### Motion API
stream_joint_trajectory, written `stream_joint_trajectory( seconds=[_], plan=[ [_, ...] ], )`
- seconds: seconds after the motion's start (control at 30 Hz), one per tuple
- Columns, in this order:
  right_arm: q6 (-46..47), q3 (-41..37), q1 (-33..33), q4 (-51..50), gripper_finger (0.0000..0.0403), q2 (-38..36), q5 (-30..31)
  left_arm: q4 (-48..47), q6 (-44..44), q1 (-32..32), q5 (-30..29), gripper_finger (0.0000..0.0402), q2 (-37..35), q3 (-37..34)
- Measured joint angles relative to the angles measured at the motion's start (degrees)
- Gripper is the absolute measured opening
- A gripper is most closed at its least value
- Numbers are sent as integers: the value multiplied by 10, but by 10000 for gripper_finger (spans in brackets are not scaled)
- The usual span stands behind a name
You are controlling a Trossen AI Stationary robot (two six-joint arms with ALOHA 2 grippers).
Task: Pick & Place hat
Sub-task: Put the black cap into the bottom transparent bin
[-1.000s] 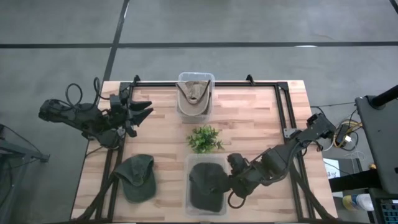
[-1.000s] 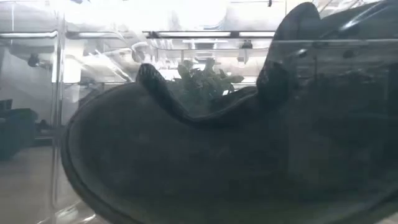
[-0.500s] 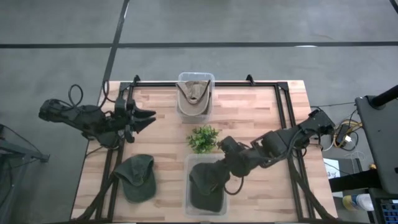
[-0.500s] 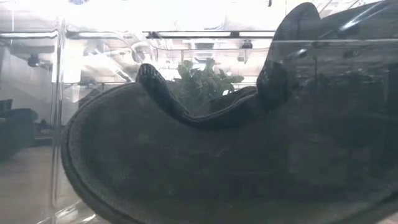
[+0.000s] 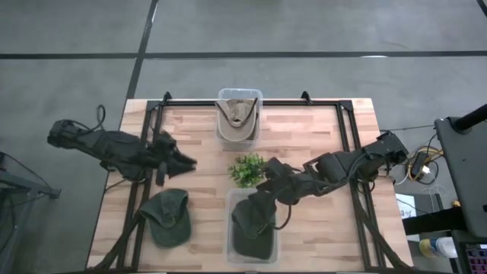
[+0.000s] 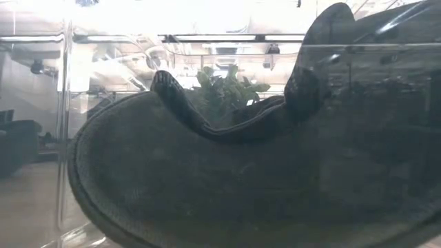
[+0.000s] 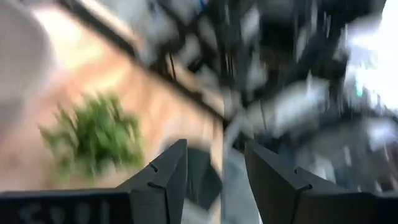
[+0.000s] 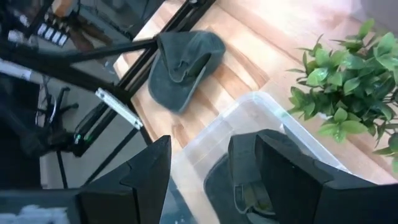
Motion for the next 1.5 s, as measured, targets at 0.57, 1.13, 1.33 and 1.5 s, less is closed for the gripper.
stream_joint_trajectory(
  seconds=[0.57, 1.13, 1.33, 1.5],
  plan=[
    [49, -22, 2, 5, 224, 4, 65, -347, 326, 0, 297, 154, 252, 128],
    [65, -49, 11, 13, 224, 5, 77, -390, 556, -4, 304, 154, 442, 127],
    [64, -49, 11, 13, 224, 5, 78, -394, 568, -10, 318, 154, 472, 127],
    [59, -49, 11, 13, 224, 5, 80, -390, 581, -22, 326, 154, 490, 114]
  ],
)
